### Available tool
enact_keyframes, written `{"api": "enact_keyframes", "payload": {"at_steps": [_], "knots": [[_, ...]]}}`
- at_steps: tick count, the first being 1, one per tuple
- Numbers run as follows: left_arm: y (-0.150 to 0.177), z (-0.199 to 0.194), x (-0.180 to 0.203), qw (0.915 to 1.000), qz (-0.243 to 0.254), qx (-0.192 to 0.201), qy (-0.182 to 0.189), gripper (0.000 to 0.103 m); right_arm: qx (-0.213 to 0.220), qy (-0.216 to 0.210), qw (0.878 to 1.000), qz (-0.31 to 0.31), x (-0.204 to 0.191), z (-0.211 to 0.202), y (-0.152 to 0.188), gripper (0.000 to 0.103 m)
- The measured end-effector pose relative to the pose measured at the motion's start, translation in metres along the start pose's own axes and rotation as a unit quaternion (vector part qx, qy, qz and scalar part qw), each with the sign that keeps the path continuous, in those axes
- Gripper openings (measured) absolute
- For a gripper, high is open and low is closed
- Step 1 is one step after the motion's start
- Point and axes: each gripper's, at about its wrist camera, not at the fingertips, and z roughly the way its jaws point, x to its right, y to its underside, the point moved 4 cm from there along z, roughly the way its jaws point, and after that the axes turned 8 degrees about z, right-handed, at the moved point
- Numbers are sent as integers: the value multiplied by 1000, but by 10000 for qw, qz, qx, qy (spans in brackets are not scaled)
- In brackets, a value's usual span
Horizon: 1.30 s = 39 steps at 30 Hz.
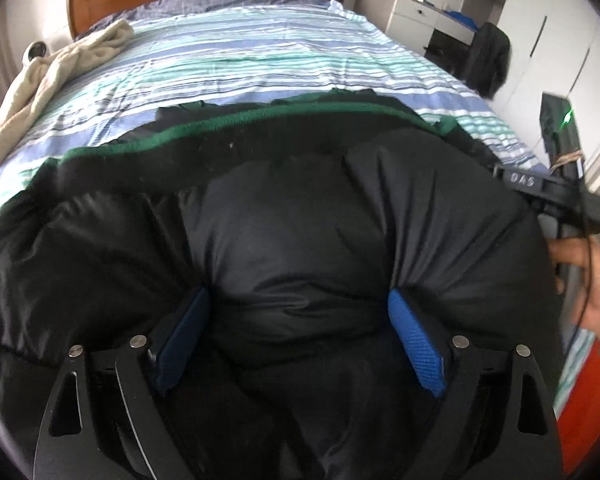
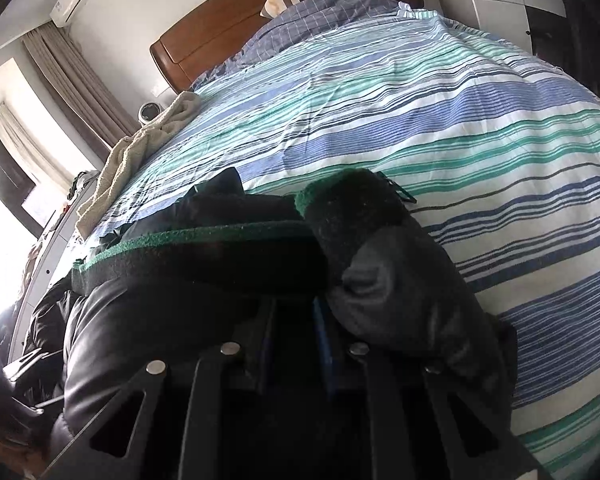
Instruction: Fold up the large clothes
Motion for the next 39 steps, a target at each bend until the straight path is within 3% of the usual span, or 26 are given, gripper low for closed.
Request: {"api": "enact_keyframes", "payload": {"at_steps": [6, 10, 15, 18, 22, 26, 33, 36, 39], "knots": [[4, 6, 0, 10000, 22, 19, -48, 92, -10, 20, 10000, -13, -1, 1, 0, 17], [5, -17, 8, 9998, 72, -128, -135, 89, -15, 143, 9998, -105, -5, -2, 1, 18], [25, -45, 22, 9999, 156, 24, -28, 89, -10, 165, 9998, -132, -5, -3, 2, 18], [32, -36, 18, 10000, 37, 25, 56, 90, -19, 212, 9996, -166, -5, -4, 2, 18], [34, -17, 21, 9995, 265, 29, -178, 91, -75, 308, 9993, -213, -8, -4, 2, 18], [34, -25, 23, 9996, 233, -13, -175, 90, -205, 424, 9986, -237, -10, -9, 0, 21], [62, -69, 36, 9988, 459, 140, 67, 88, 1, 257, 9991, -343, -17, -68, 16, 22], [73, -65, 44, 9974, 712, 125, -82, 89, 139, 102, 9989, -440, -18, -98, 31, 23], [74, -54, 43, 9977, 653, 132, -126, 89, 218, -135, 9994, -214, -11, -129, 51, 24]]}}
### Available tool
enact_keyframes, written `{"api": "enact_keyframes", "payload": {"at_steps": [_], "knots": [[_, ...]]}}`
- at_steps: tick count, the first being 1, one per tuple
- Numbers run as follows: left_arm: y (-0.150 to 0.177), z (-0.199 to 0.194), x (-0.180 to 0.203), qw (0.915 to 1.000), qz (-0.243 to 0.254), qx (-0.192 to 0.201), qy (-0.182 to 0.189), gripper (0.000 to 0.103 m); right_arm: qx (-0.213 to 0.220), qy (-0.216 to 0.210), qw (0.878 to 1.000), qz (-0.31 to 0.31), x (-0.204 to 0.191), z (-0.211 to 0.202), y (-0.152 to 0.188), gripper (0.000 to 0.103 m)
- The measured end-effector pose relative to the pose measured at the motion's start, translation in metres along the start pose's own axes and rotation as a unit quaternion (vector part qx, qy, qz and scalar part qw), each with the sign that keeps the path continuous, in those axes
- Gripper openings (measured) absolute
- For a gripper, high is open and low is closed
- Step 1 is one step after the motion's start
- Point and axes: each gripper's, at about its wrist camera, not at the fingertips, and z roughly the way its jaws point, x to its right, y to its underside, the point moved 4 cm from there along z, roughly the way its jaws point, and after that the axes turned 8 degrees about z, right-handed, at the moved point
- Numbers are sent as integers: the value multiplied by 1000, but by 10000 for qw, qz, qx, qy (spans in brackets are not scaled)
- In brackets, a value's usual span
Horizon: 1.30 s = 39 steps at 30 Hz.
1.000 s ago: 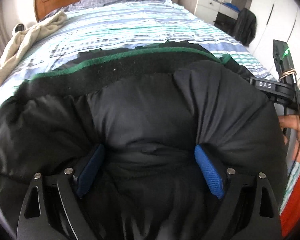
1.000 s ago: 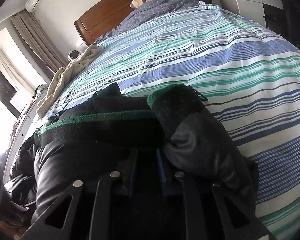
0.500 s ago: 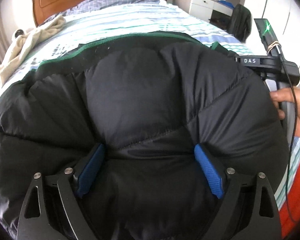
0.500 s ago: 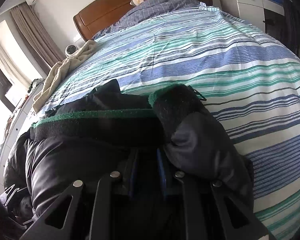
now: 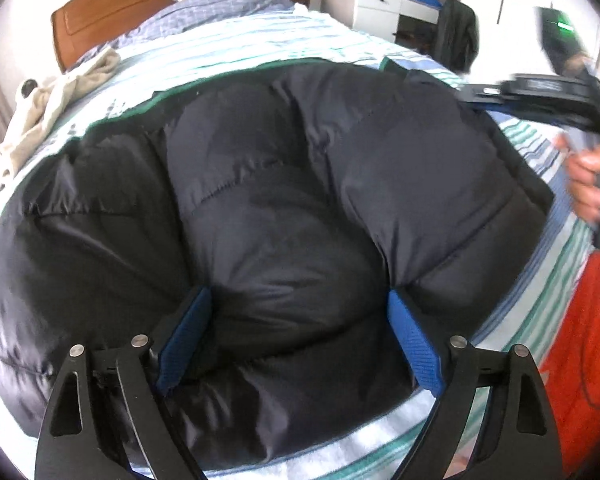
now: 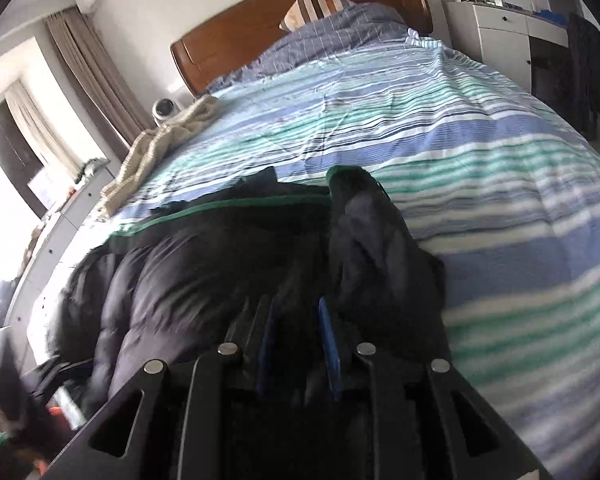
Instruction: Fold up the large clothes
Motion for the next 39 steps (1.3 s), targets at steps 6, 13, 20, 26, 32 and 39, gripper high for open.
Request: {"api": "enact_keyframes", "payload": {"at_steps": [6, 13, 20, 26, 32, 39], "knots": [[5, 6, 4, 9997, 118, 96, -197, 90, 347, 78, 9944, 991, 61, -59, 38, 33], [2, -47, 6, 9993, -111, 348, -117, 88, 256, -67, 9732, 2286, 120, -106, 83, 59], [-23, -62, 22, 9951, -177, 893, 384, 87, -268, -852, 9573, 2748, 86, -57, 102, 60], [-16, -8, 70, 9947, 610, 336, 759, 90, -8, -254, 9501, 3108, 82, -14, 96, 60], [-13, 7, 66, 9942, 448, 224, 955, 93, 370, -366, 9427, 3296, 76, -2, 92, 40], [-45, -41, 35, 9905, -15, -60, 1373, 82, 982, -855, 9607, 2453, 24, -50, 69, 20]]}}
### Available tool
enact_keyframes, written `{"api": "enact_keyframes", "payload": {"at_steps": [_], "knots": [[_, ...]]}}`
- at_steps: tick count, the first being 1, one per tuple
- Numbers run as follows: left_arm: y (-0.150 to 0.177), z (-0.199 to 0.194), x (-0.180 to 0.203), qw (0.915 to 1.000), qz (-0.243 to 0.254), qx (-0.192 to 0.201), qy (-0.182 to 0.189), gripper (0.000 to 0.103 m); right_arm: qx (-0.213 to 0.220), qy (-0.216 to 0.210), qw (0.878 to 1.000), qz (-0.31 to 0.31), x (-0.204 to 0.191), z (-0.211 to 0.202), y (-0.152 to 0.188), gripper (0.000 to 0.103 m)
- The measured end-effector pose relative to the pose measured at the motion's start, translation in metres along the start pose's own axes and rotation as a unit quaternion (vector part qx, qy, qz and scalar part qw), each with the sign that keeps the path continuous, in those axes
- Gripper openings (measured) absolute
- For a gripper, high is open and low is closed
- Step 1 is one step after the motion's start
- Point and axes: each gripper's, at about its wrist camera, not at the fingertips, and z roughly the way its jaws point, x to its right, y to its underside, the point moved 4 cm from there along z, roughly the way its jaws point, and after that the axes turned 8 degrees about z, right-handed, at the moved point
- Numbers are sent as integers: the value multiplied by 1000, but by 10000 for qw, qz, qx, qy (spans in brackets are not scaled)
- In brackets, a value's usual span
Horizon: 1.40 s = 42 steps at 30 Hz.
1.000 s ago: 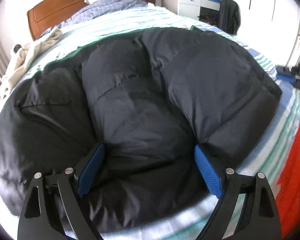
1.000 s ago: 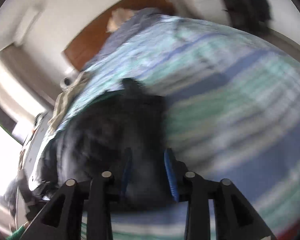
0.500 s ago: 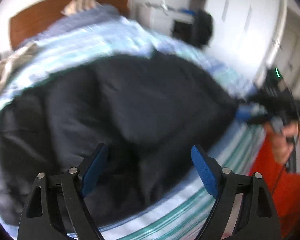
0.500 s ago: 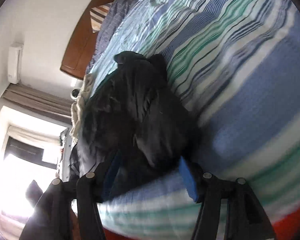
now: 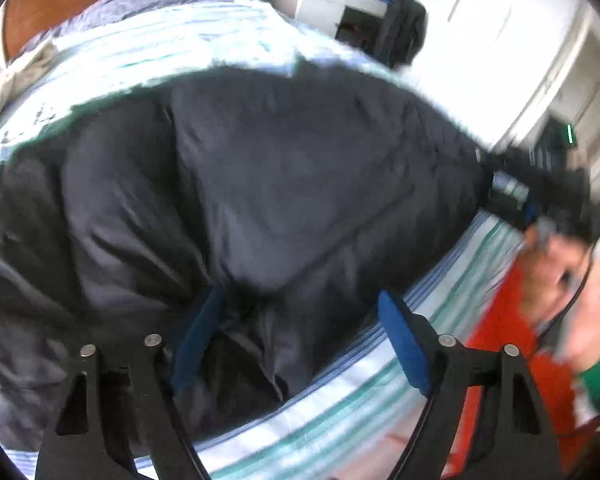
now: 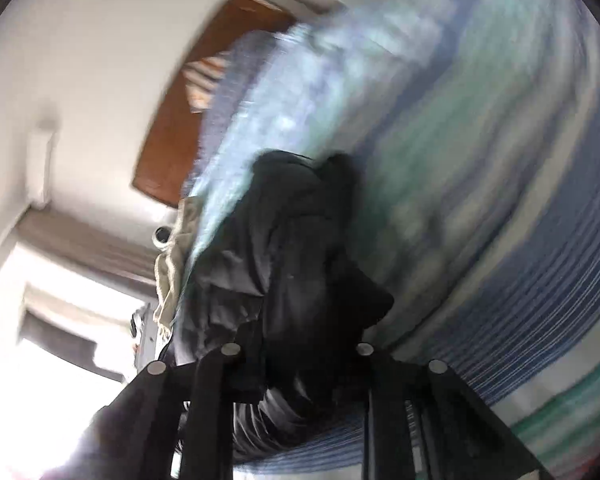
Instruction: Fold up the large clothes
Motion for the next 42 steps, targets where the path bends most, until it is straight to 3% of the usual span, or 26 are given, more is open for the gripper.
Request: {"api": "enact_keyframes", "payload": {"at_steps": [5, 8, 10, 12, 18, 22, 25, 26, 27, 28, 29, 30, 32, 33, 34, 36, 38, 42], "knots": [[-81, -73, -16, 9990, 260, 325, -166, 85, 319, -156, 9895, -1399, -80, -18, 21, 20], [-137, -91, -5, 9976, 606, -1, 325, 86, 454, -151, 9751, -2165, -124, -21, 39, 20], [-162, -92, 7, 9933, 891, -341, 655, 86, 543, -118, 9599, -2749, -152, -22, 56, 20], [-175, -90, 20, 9892, 1086, -635, 751, 86, 600, -128, 9450, -3213, -175, -21, 70, 20], [-183, -75, 37, 9734, 1622, -1576, 366, 84, 524, -289, 9043, -4226, -223, -7, 115, 20], [-171, -58, 30, 9602, 1931, -1969, -448, 84, 460, -351, 8813, -4690, -241, -8, 148, 20], [-164, -53, 14, 9544, 1883, -2088, -1004, 84, 432, -450, 8565, -5123, -248, -8, 168, 20], [-163, -49, 6, 9547, 1785, -2112, -1102, 80, 432, -473, 8501, -5226, -252, -7, 172, 20], [-162, -46, 2, 9554, 1681, -2129, -1170, 62, 419, -511, 8413, -5365, -254, -7, 180, 20], [-160, -45, -4, 9563, 1557, -2148, -1228, 53, 416, -504, 8381, -5416, -255, -7, 185, 20], [-158, -46, -11, 9590, 1419, -2128, -1217, 41, 403, -491, 8386, -5410, -254, -6, 184, 21], [-159, -49, -17, 9639, 1256, -2042, -1158, 36, 327, -581, 8451, -5305, -252, -6, 180, 23], [-154, -65, -34, 9718, 1024, -1852, -1041, 34, 86, -833, 8577, -5074, -248, -11, 171, 27], [-154, -68, -42, 9738, 956, -1800, -1010, 34, -134, -1028, 8643, -4921, -246, -13, 166, 39], [-149, -78, -58, 9777, 805, -1689, -956, 34, -283, -1179, 8708, -4764, -244, -16, 160, 43], [-139, -86, -84, 9829, 560, -1519, -874, 34, -471, -1373, 8864, -4395, -238, -20, 148, 44], [-124, -92, -114, 9870, 337, -1344, -818, 35, -585, -1264, 8994, -4145, -232, -11, 137, 44], [-81, -101, -175, 9905, -304, -1141, -702, 37, -813, -955, 9089, -3977, -223, 21, 126, 38]]}}
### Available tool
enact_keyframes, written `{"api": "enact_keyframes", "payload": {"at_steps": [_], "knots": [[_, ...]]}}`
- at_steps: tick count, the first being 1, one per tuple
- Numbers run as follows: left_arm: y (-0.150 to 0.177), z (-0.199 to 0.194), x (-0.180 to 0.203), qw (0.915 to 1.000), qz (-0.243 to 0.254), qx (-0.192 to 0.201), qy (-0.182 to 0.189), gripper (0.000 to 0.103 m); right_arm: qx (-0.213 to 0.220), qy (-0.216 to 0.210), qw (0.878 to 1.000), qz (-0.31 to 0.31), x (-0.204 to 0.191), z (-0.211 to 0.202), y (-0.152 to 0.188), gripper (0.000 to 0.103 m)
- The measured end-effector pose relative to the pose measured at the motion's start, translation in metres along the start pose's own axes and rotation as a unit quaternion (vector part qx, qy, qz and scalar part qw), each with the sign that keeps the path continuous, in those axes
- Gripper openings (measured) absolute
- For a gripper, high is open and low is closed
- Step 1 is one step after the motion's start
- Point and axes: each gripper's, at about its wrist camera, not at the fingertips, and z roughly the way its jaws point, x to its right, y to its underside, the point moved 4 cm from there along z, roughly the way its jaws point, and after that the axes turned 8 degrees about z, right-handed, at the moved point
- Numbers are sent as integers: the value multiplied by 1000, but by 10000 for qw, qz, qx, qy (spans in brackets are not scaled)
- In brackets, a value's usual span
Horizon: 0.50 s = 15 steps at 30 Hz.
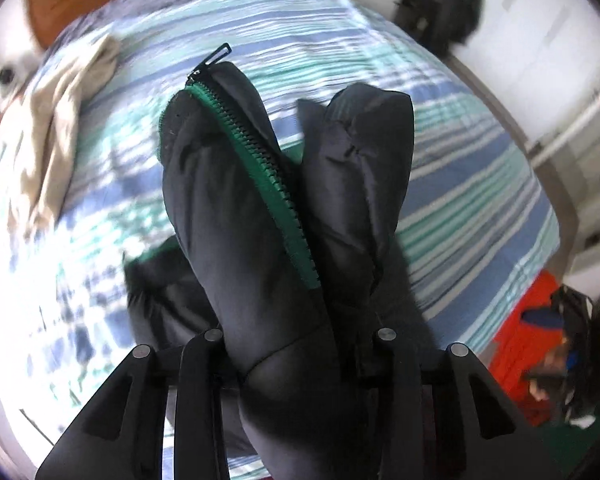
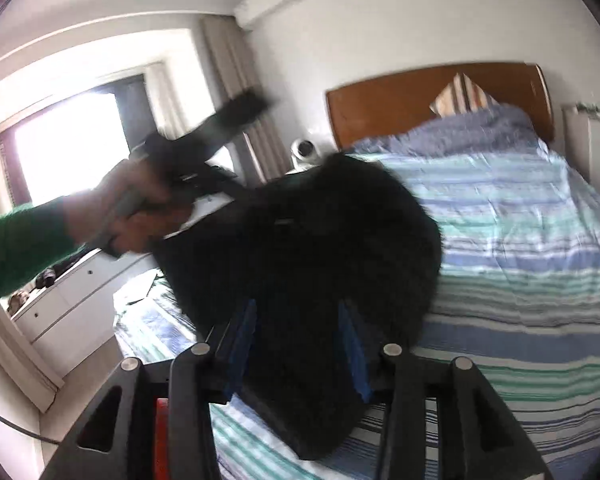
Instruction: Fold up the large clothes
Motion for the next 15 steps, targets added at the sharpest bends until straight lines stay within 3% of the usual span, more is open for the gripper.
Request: {"api": "enact_keyframes", "payload": {"at_steps": [7, 10, 15], "knots": [[61, 23, -73, 9946, -923, 275, 391, 45, -796, -211, 9963, -258, -31, 82, 20, 35], [81, 34, -87, 9900, -1240, 355, 577, 47, -1233, -184, 9922, -72, -28, 121, 41, 32], [111, 66, -100, 9799, -1736, 447, 875, 52, -1689, -100, 9853, 223, -16, 149, 65, 31]]}}
